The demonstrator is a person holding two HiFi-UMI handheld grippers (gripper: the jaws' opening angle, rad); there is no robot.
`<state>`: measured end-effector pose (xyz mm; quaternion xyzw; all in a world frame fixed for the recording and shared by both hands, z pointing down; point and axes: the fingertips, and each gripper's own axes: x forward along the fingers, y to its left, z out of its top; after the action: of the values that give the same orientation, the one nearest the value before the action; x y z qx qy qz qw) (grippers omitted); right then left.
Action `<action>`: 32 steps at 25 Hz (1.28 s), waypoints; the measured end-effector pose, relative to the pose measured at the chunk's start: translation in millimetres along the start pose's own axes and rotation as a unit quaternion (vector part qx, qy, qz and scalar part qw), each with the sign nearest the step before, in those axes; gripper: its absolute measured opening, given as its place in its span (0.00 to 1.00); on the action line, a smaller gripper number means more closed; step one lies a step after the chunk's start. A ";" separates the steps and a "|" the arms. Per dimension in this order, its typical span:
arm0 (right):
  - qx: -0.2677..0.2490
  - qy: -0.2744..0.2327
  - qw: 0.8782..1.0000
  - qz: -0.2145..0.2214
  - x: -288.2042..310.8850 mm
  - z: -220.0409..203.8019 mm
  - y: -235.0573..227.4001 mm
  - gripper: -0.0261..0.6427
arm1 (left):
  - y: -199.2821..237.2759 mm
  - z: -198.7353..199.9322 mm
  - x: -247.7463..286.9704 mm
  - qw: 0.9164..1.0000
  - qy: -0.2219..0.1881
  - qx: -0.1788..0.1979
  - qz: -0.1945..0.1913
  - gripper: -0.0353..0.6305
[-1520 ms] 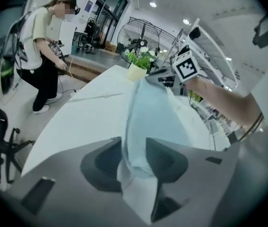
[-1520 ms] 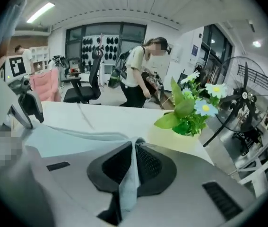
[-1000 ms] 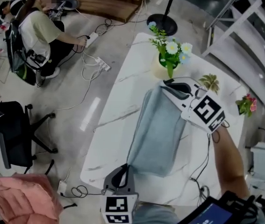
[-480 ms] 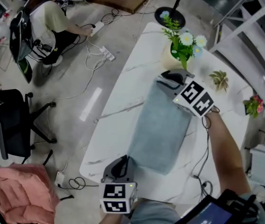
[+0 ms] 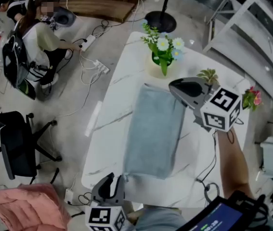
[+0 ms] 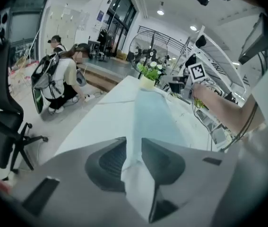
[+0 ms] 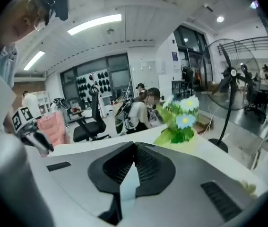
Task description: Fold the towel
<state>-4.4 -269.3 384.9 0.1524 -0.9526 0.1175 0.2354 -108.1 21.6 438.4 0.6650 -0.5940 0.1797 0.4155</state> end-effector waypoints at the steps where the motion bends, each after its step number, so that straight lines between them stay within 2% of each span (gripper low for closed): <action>1: 0.008 0.021 1.000 0.013 -3.8 -19.6 4.7 0.07 | -6.6 9.0 -3.9 1.000 -0.013 0.018 -0.004 0.19; 3: 0.013 0.073 0.997 0.030 -1.7 -63.0 10.3 0.07 | -33.7 23.4 0.0 0.997 -0.021 0.069 -0.035 0.17; 4: 0.008 0.097 0.995 0.026 2.8 -80.8 7.9 0.07 | -51.1 27.4 7.0 0.993 -0.015 0.100 -0.056 0.17; 7: 0.005 0.131 0.991 -0.028 16.4 -104.0 -18.4 0.07 | -100.4 26.2 38.3 0.976 0.018 0.182 -0.118 0.17; 11: 0.036 0.123 0.991 -0.042 23.7 -100.3 -28.2 0.07 | -132.7 -16.9 78.5 0.954 0.083 0.227 -0.177 0.16; 13: 0.027 0.121 0.992 -0.035 21.0 -96.6 -21.8 0.07 | -133.8 -37.3 83.0 0.946 0.112 0.244 -0.185 0.14; 14: 0.025 0.121 0.992 -0.035 18.7 -94.9 -21.1 0.07 | -131.8 -42.9 83.7 0.944 0.119 0.246 -0.184 0.13; 18: 0.053 0.138 0.987 -0.066 17.3 -107.2 -41.5 0.07 | -126.5 -49.5 91.5 0.948 0.124 0.223 -0.191 0.12; 24: 0.097 0.127 0.985 -0.066 23.9 -112.2 -50.1 0.07 | -124.8 -46.2 95.5 0.941 0.139 0.234 -0.204 0.10; 32: 0.087 0.166 0.978 -0.089 7.7 -123.2 -39.6 0.06 | -127.3 -58.8 84.7 0.933 0.150 0.235 -0.227 0.10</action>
<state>53.7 -271.3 500.8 0.2348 -0.8690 0.2018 0.3859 45.9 5.9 492.0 0.8262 -0.2989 0.3123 0.3614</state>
